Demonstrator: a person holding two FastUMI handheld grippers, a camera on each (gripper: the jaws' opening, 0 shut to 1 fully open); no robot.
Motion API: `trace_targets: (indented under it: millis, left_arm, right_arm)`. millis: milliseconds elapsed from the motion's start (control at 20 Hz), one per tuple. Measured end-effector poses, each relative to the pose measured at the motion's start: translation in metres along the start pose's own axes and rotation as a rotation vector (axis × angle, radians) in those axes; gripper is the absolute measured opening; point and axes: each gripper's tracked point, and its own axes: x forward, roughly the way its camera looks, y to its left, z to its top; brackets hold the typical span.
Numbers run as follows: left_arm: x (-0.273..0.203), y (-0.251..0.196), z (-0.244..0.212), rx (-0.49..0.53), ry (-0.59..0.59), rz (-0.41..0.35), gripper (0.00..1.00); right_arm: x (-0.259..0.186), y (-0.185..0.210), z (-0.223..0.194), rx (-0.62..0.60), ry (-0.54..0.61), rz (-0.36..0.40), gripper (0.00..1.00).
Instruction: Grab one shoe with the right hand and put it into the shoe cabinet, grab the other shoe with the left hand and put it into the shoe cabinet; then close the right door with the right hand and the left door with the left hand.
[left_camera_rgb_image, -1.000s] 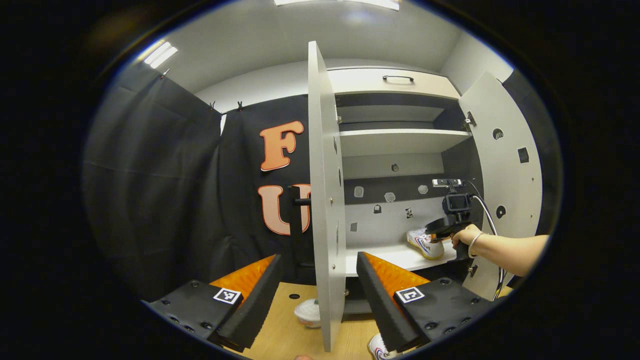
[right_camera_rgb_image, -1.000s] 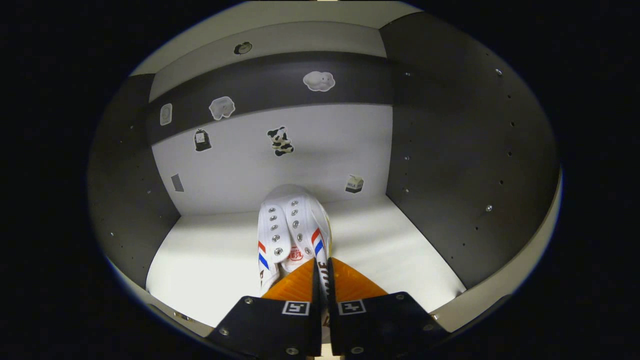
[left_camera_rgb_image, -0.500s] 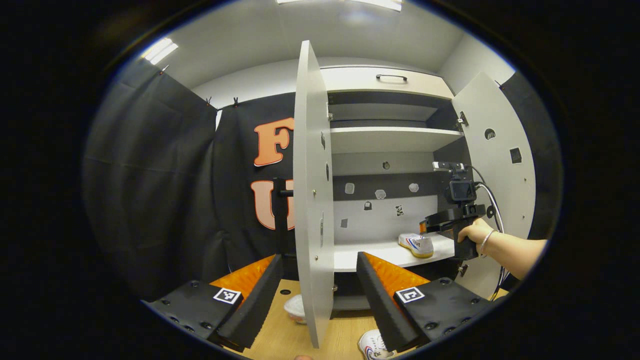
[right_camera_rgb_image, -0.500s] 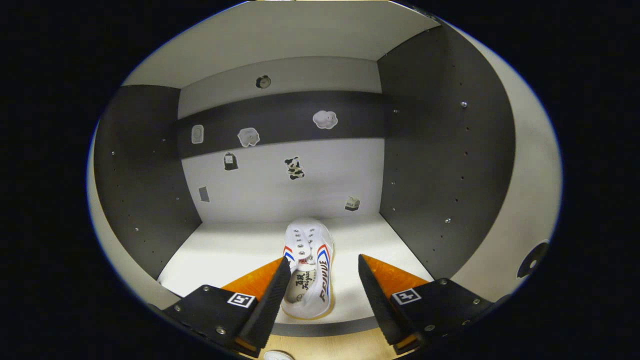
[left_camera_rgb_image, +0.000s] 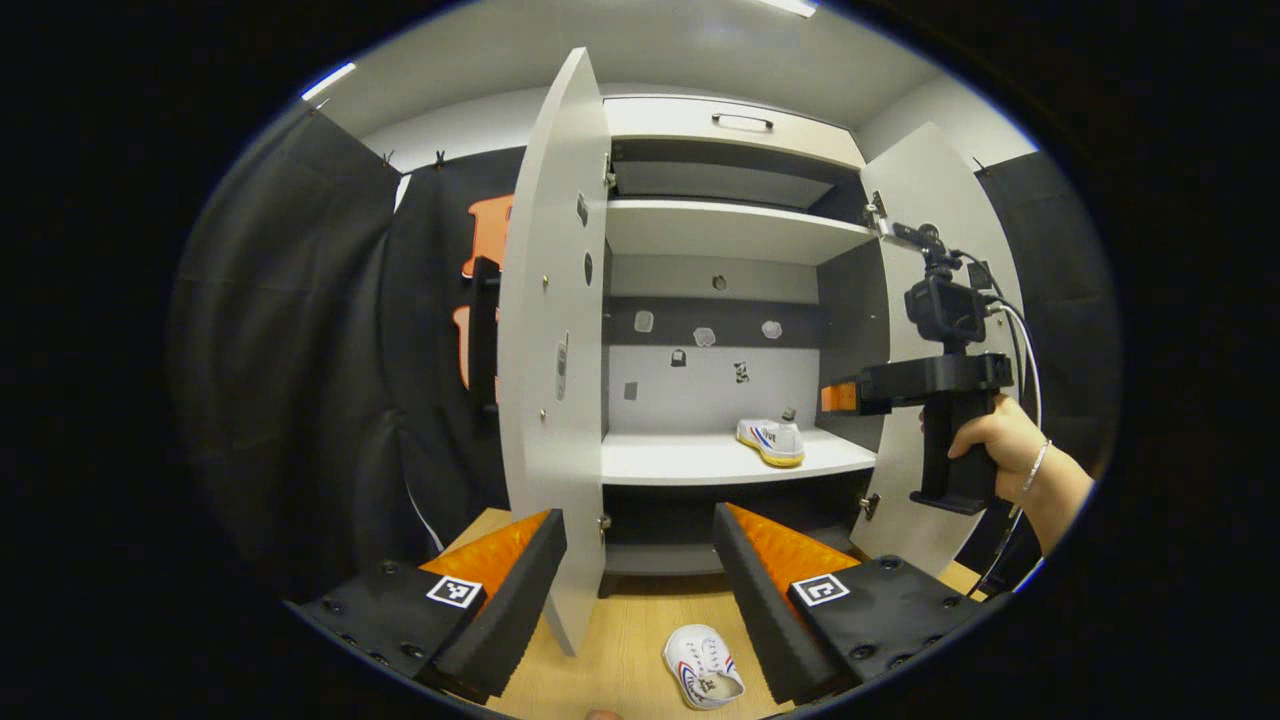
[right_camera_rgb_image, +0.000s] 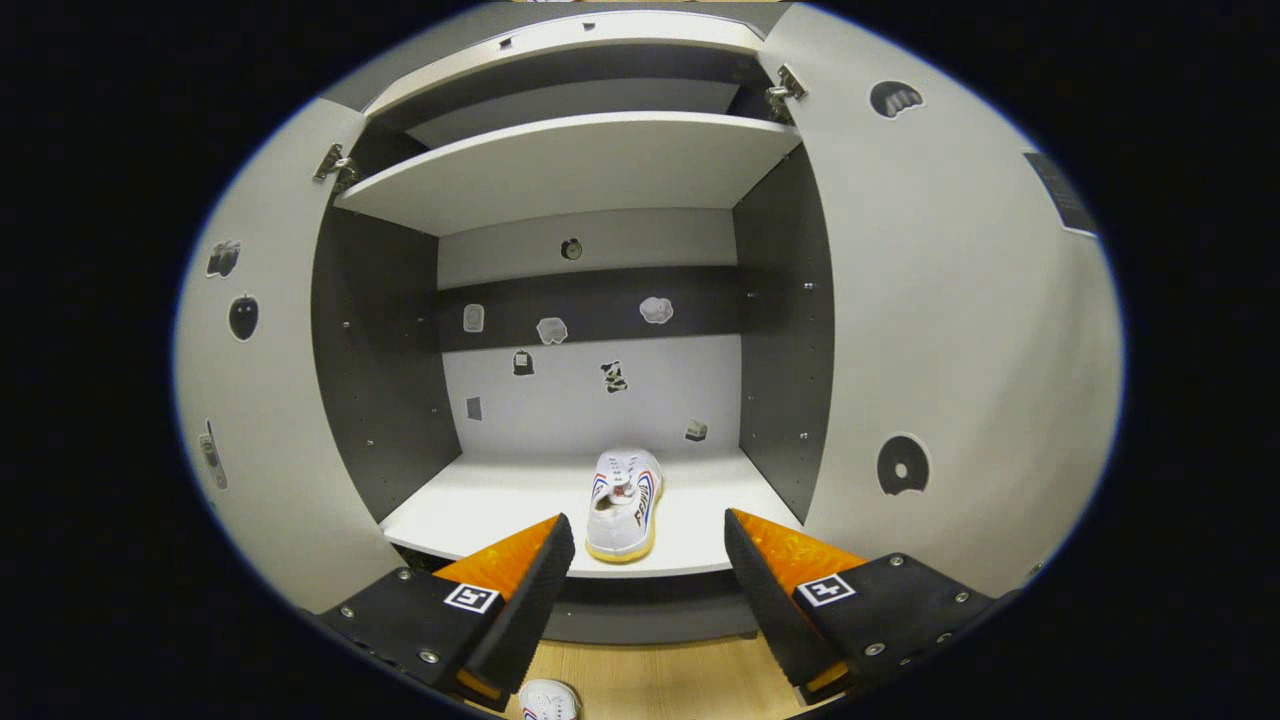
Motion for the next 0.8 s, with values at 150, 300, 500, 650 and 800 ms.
trace_targets:
  millis: [150, 300, 500, 650, 800]
  left_arm:
    - [0.003, -0.012, -0.04, -0.054, 0.079, -0.03, 0.94]
    - [0.014, -0.016, -0.086, -0.011, 0.147, -0.024, 0.96]
    - [0.029, -0.025, -0.156, -0.032, 0.269, -0.045, 0.97]
    - [0.041, -0.026, -0.212, -0.026, 0.371, -0.039, 0.99]
    - [0.045, -0.029, -0.263, -0.003, 0.461, -0.051, 0.97]
  right_arm:
    - [-0.035, -0.008, -0.001, 0.001, -0.039, -0.002, 0.93]
    - [-0.066, -0.011, 0.0, -0.005, -0.07, 0.009, 0.93]
    - [-0.098, -0.019, 0.0, -0.047, -0.102, -0.001, 0.92]
    - [-0.114, -0.022, -0.003, -0.078, -0.111, -0.004, 0.92]
    - [-0.125, -0.02, -0.006, -0.058, -0.1, 0.012, 0.92]
